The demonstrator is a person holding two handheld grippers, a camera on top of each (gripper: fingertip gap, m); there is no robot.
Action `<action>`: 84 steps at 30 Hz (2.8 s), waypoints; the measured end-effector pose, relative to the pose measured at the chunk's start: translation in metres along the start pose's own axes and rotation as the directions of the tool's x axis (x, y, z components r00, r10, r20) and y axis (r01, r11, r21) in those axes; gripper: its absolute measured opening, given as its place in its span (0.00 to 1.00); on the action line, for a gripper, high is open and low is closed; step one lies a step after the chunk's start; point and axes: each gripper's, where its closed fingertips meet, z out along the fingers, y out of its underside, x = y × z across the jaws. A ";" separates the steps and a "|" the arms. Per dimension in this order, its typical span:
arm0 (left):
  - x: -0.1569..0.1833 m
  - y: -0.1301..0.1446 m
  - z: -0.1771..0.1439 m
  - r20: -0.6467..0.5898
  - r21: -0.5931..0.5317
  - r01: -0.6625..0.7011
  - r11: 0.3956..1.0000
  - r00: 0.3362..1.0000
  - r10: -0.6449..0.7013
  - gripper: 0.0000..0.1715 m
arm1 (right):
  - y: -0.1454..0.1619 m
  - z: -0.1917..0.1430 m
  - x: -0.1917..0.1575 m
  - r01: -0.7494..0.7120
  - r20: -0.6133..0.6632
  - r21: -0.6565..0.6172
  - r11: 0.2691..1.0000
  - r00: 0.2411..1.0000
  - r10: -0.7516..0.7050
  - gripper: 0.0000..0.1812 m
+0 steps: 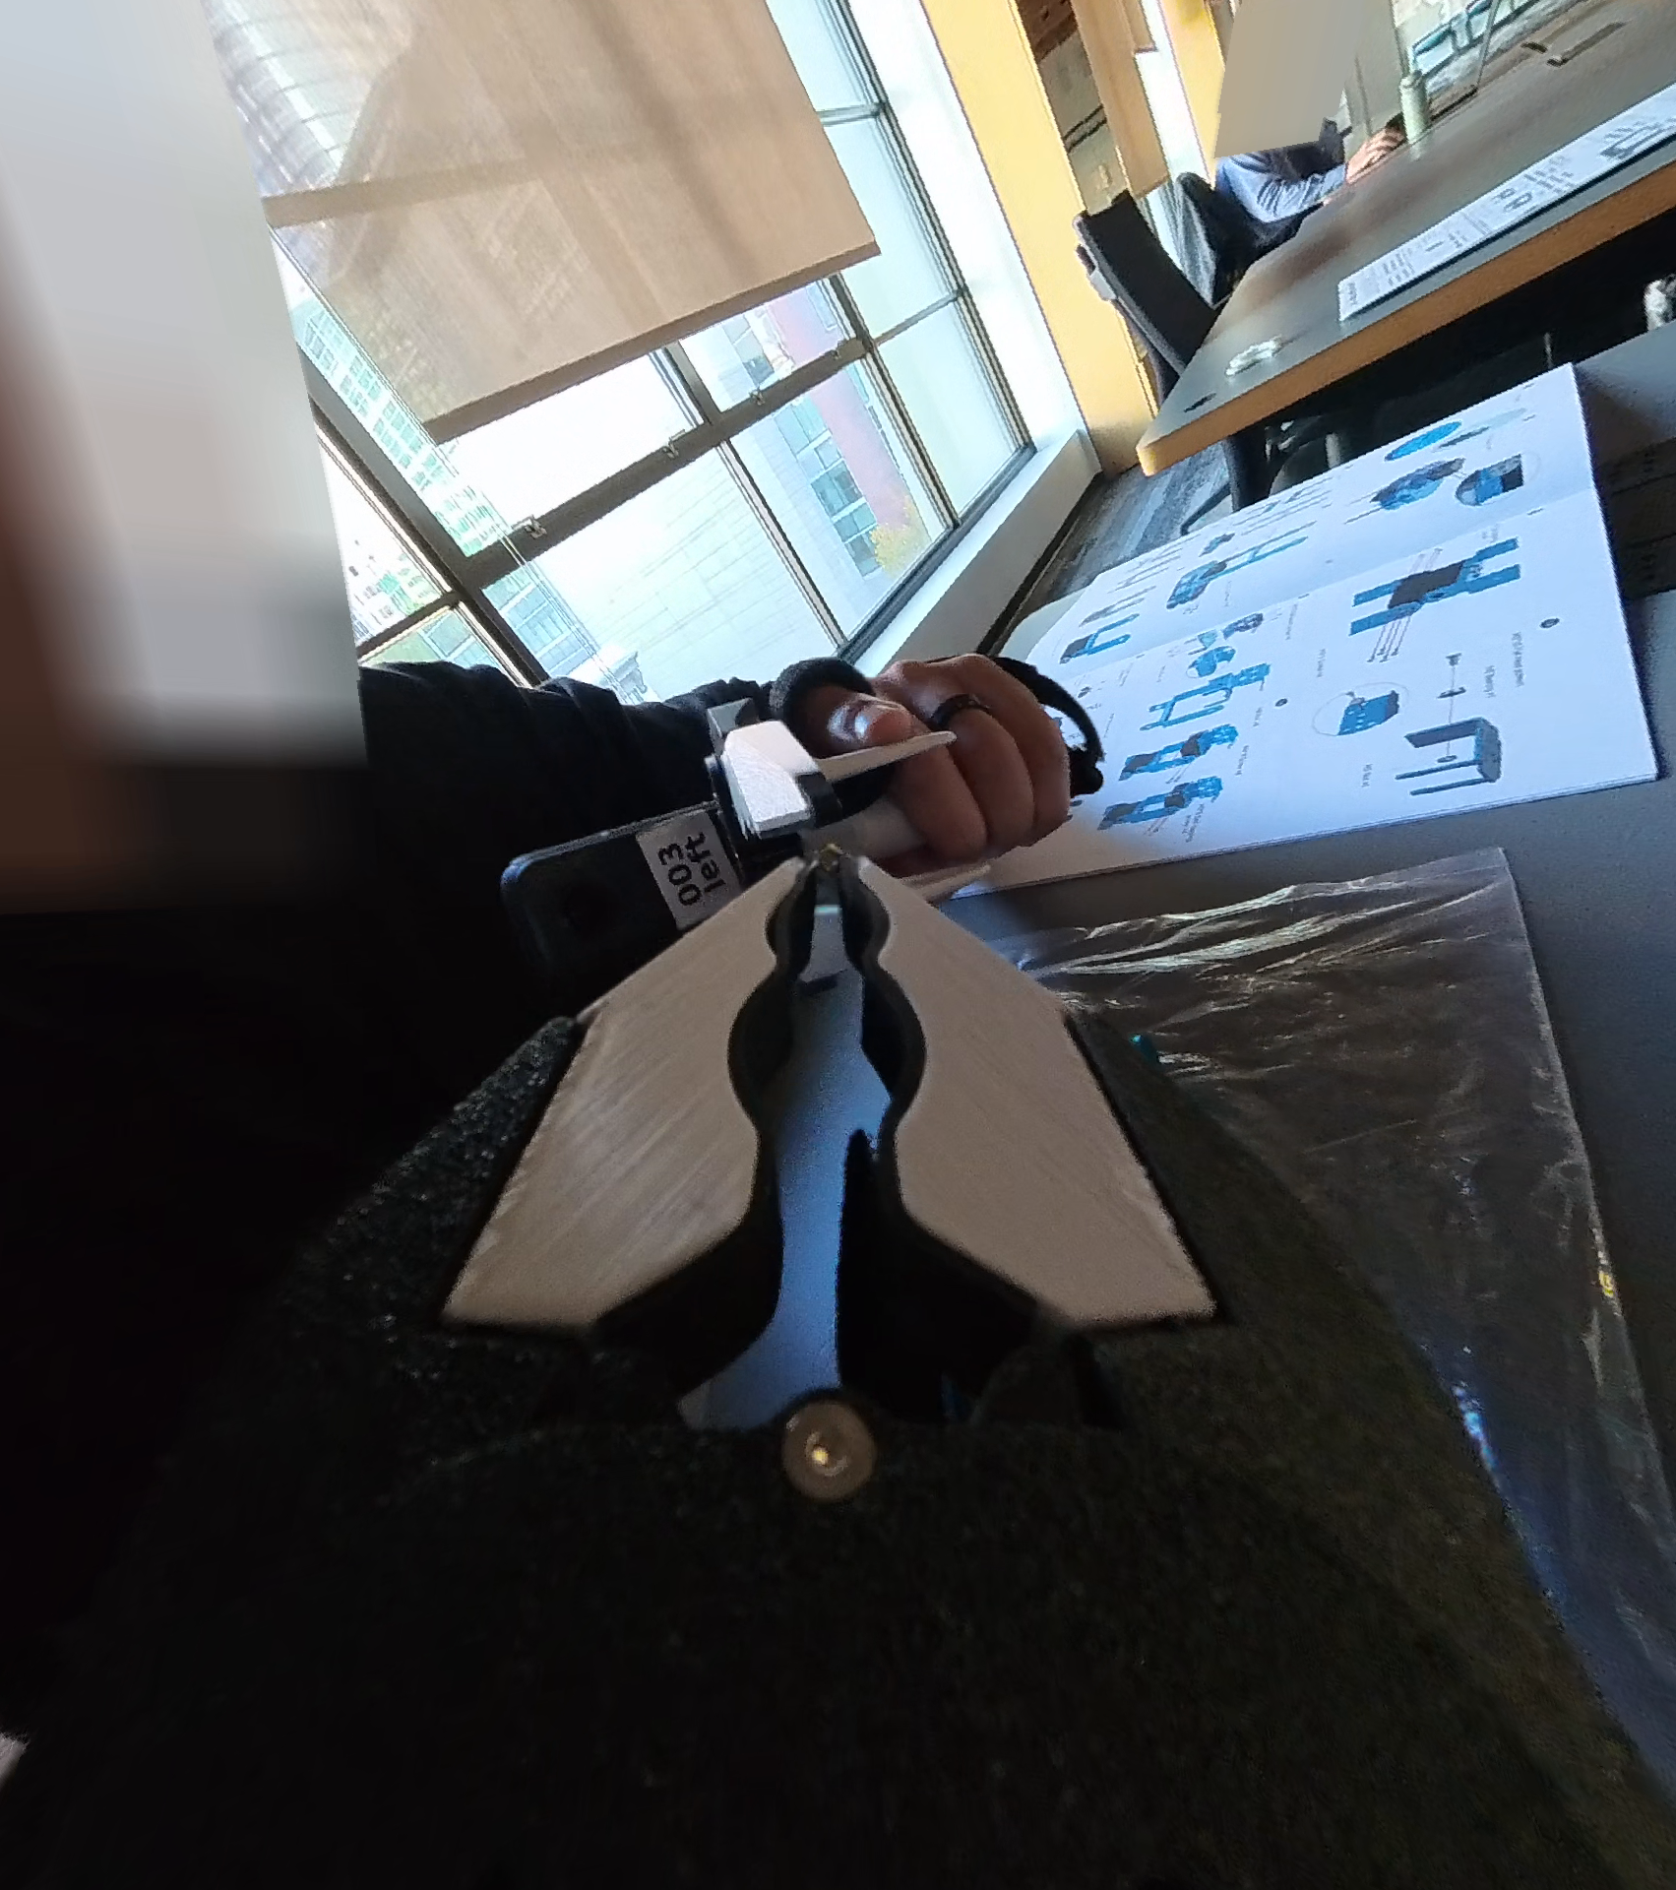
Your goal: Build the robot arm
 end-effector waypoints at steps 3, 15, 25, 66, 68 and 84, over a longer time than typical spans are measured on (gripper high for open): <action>0.002 -0.002 -0.001 -0.010 0.006 -0.008 1.000 1.000 0.008 0.04 | 0.001 0.001 0.002 0.013 -0.017 -0.008 1.000 1.000 -0.014 0.02; 0.002 -0.001 0.001 -0.038 -0.001 0.065 0.998 0.997 -0.065 0.03 | 0.000 0.000 0.003 0.061 -0.050 -0.016 0.998 0.997 -0.062 0.02; 0.004 0.002 0.002 -0.037 -0.009 0.036 0.999 0.999 -0.036 0.04 | 0.001 -0.001 0.004 0.058 -0.059 -0.013 0.998 0.997 -0.059 0.02; 0.011 0.039 0.009 -0.250 -0.168 0.433 0.885 0.850 -0.463 0.00 | 0.000 -0.015 0.030 0.094 -0.240 -0.137 0.986 0.963 -0.125 0.00; 0.009 0.049 0.008 -0.272 -0.196 0.449 0.872 0.829 -0.488 0.00 | 0.008 -0.021 0.043 0.117 -0.313 -0.203 0.972 0.933 -0.177 0.02; 0.107 0.032 -0.046 -0.682 -0.583 0.431 0.689 0.201 -0.703 0.06 | 0.087 -0.030 0.044 0.158 -0.250 -0.743 0.650 0.835 -0.490 0.13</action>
